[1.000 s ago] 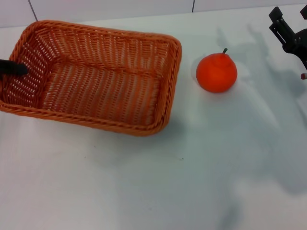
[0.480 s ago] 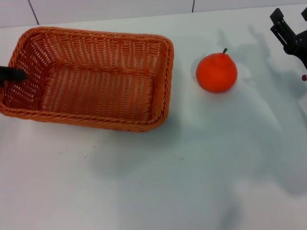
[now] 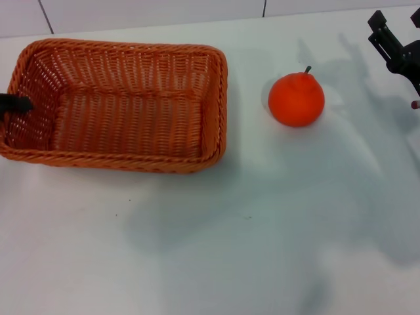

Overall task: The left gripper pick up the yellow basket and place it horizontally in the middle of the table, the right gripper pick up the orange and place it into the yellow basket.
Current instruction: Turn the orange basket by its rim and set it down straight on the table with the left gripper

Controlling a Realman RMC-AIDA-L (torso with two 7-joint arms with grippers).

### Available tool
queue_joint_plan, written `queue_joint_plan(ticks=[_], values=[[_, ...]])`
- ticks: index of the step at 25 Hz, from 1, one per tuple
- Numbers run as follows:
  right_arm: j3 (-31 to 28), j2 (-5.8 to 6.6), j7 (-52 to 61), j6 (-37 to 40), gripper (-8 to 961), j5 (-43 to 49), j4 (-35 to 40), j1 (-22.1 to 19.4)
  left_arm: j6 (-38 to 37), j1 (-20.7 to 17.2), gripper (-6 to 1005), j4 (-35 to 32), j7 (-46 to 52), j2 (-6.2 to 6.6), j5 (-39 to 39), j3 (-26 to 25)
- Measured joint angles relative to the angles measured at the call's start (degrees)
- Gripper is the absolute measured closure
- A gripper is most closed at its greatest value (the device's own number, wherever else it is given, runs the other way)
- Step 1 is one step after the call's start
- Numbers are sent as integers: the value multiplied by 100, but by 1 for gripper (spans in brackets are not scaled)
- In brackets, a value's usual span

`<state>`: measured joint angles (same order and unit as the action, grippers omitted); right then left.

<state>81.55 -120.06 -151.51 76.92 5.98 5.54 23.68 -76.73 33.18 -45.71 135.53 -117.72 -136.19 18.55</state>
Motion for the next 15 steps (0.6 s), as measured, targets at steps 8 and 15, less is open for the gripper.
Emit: queue_joint_plan(ticks=[8,15], values=[[-3,0,-4,-3,23,0,5,-2,228,-82,831,-52,-1,-103,23,-11],[1,0,-2,-3,22,0,0,-4,265,-103,826,-72,-3,-132,60,-9]])
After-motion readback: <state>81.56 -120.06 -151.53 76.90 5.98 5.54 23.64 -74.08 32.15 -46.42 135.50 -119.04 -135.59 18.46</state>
